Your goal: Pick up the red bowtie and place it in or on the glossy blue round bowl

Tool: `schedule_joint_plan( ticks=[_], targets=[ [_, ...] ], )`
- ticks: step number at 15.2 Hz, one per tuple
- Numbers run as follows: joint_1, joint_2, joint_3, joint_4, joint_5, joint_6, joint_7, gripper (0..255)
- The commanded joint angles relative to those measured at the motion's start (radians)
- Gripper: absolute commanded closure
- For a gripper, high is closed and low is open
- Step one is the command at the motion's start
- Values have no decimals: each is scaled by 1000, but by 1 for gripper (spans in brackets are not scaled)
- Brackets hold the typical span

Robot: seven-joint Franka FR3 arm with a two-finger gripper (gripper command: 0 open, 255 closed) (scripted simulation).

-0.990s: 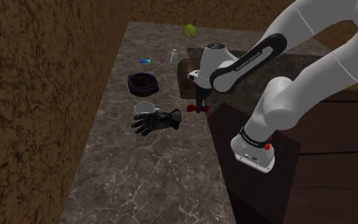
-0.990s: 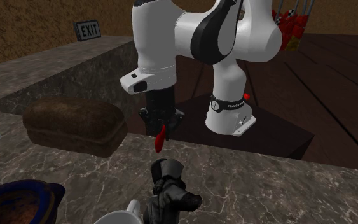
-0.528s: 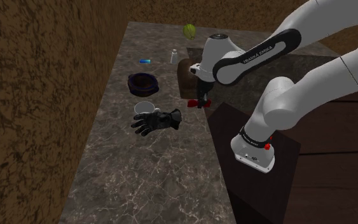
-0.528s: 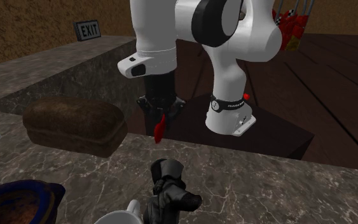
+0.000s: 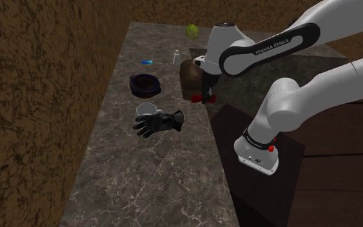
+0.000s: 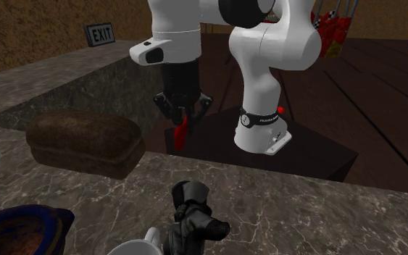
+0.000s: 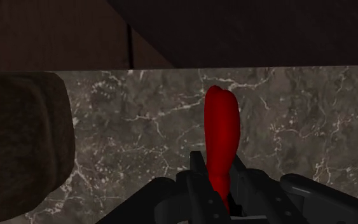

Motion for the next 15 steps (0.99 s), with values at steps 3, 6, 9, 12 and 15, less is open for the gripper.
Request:
schedule_joint_plan(
  ticks=[3, 6, 9, 12, 15],
  targets=[
    [-1, -45, 5, 35, 3, -80, 1, 255],
    [0, -69, 9, 60, 5, -130, 2, 255],
    [19, 93, -1, 162, 17, -69, -4, 255],
    [36, 237, -10, 270, 33, -33, -14, 255],
    [51, 369, -20, 385, 53, -17, -27, 255]
  ],
)
